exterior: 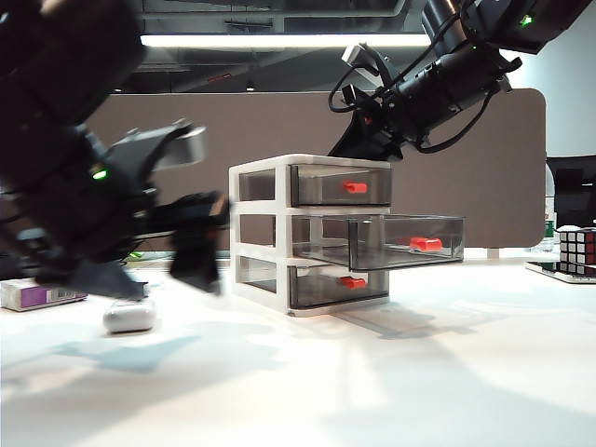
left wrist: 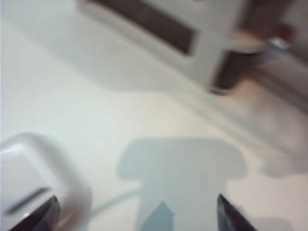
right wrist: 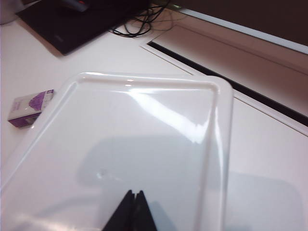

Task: Open the second layer of the drawer on the table, pick up the earphone case on the table and put it in, and finally close the drawer.

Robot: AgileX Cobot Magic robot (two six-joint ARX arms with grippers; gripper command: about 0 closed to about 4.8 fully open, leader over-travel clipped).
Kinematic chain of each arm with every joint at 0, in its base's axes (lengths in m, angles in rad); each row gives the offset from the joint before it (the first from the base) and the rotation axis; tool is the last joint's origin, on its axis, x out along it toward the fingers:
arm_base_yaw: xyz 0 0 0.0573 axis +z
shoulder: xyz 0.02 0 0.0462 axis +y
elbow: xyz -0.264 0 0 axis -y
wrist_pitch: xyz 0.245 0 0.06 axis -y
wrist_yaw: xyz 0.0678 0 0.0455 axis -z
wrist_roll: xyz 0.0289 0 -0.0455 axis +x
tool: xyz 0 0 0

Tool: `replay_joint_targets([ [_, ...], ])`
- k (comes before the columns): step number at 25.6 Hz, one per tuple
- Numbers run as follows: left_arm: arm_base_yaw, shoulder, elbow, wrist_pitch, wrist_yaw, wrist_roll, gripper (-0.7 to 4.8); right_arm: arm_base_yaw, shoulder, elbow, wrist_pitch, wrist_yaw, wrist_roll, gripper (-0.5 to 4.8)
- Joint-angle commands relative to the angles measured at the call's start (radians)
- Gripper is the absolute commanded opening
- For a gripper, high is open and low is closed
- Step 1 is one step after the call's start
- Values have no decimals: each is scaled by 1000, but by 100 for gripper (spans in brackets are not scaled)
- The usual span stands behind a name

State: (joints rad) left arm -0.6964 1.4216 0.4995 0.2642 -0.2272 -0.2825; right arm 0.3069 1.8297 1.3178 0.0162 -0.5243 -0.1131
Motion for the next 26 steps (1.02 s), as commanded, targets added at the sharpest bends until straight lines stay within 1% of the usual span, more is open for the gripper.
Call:
replay_joint_targets([
  [1, 80, -7, 3, -24, 97, 32, 413, 2, 24, -19, -127, -3, 12, -5],
  [3, 124, -7, 4, -23, 115, 55, 413, 2, 24, -19, -128, -8, 12, -5],
  [5, 157, -7, 4, -23, 159, 77, 413, 2, 24, -19, -127, -16, 12, -5],
  [6, 172, -6, 3, -26, 179, 103, 413, 2, 24, -19, -127, -17, 12, -5],
  [8, 196, -6, 3, -53, 181, 196, 412, 2, 24, -19, -128, -17, 12, -5],
  [10, 210, -6, 3, -72, 193, 233, 412, 2, 24, -19, -127, -18, 12, -5],
  [13, 230, -6, 3, -100, 217, 222, 412, 2, 25, -19, -129, -18, 12, -5],
  [21, 257, -5, 3, -121, 206, 220, 413, 2, 25, -19, -133, -21, 17, -5],
  [23, 257, -5, 3, -114, 202, 226, 413, 2, 25, -19, -136, -21, 21, -5],
  [26, 257, -6, 2, -89, 202, 261, 413, 2, 25, -19, -140, -21, 21, -5],
])
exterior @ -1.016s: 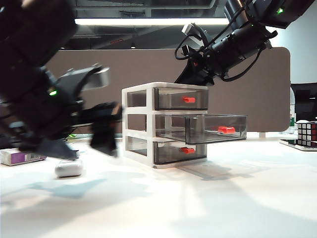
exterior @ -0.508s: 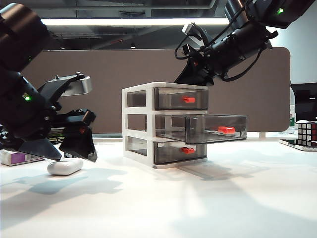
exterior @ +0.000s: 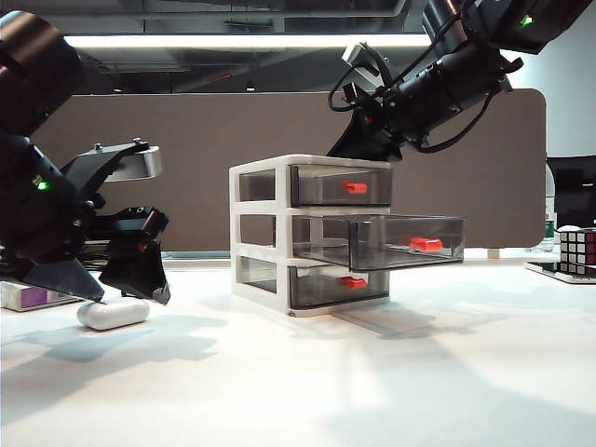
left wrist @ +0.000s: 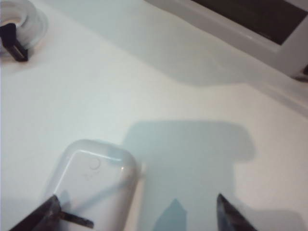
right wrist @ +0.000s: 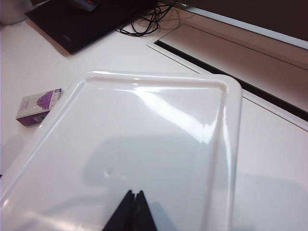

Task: Open the second layer of the drawer on the table, pick up the earphone case on the table and put it in, and finally close the drawer.

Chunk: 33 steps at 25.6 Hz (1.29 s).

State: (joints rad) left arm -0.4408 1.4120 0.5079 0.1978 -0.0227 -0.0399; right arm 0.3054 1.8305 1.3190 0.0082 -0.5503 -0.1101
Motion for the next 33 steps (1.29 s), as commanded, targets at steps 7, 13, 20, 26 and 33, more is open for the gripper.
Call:
replay_joint_targets([
  [7, 2, -78, -4, -38, -3, 116, 413, 3, 24, -21, -132, 6, 17, -5],
  [13, 20, -186, -4, -114, 3, 158, 412, 3, 24, -21, -131, 6, 25, -5],
  [20, 80, -219, -5, -182, 140, 241, 389, 3, 24, -20, -131, 5, 28, -5],
  [26, 268, -210, -5, -158, 434, 262, 360, 3, 24, -20, -131, 5, 29, -5],
  [33, 315, -92, -4, -129, 478, 267, 350, 3, 24, -21, -132, 5, 31, -5],
])
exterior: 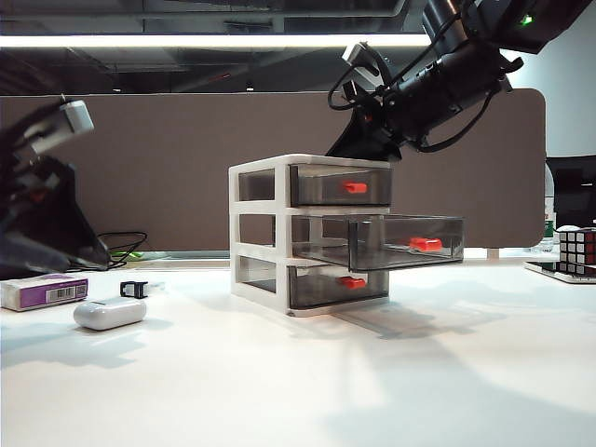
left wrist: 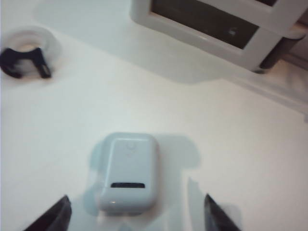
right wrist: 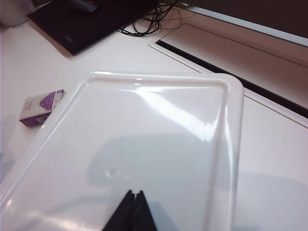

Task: Open the second layer of the drawer on the table, pick up the earphone case on the table and put it in, and finally close the drawer.

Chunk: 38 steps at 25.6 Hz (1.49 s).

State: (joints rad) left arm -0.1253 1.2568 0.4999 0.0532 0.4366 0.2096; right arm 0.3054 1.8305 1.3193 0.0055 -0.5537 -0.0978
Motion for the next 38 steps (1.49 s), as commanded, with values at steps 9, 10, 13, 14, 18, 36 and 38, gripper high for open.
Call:
replay_joint_targets([
  [9, 0, 203, 4, 130, 29, 58, 443, 3, 24, -21, -135, 9, 18, -5],
  [10, 0, 209, 4, 142, 27, 71, 443, 3, 24, -21, -135, 9, 18, -5],
  [13, 0, 218, 4, 190, 32, 72, 433, 3, 24, -21, -131, 9, 18, -5],
  [14, 0, 222, 4, 208, 31, 72, 430, 3, 24, -21, -129, 9, 18, -5],
  [18, 0, 283, 5, 298, 41, 71, 366, 3, 24, -21, -128, 9, 18, -5],
  [36, -3, 346, 9, 322, 27, 72, 350, 3, 24, -21, -129, 10, 19, -5],
  [38, -4, 346, 9, 322, 9, 72, 331, 3, 24, -21, -129, 10, 19, -5],
])
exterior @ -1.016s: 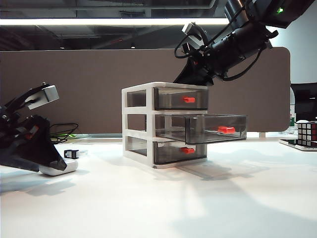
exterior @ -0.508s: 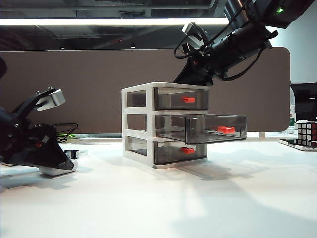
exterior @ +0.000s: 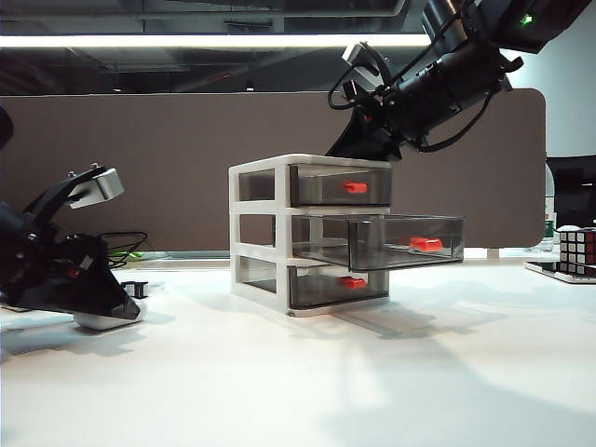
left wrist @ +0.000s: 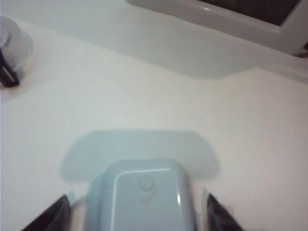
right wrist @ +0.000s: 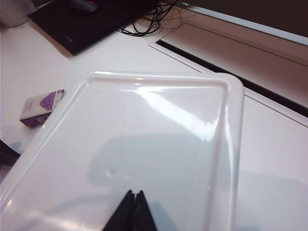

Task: Open the second layer of the drawer on the table, pick up the earphone case on the table and put it in, and finally close the drawer.

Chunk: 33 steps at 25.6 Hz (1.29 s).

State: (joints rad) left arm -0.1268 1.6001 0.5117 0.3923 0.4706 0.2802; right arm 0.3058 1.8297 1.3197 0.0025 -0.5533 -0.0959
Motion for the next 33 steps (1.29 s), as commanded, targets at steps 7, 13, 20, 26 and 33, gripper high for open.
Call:
replay_joint_targets([
  [7, -6, 3, -3, -17, -69, 11, 331, 3, 25, -21, -126, 9, 17, -5],
  [13, -45, 23, -2, -16, -111, 49, 332, 3, 25, -21, -125, 9, 17, -5],
  [20, -75, 56, -3, -16, -161, 35, 331, 3, 25, -21, -126, 9, 17, -5],
  [26, -75, 56, -3, -33, -179, 35, 331, 3, 25, -21, -129, 8, 17, -5],
  [33, -75, 56, -3, -39, -205, 35, 95, 3, 25, -21, -132, 9, 17, -5],
])
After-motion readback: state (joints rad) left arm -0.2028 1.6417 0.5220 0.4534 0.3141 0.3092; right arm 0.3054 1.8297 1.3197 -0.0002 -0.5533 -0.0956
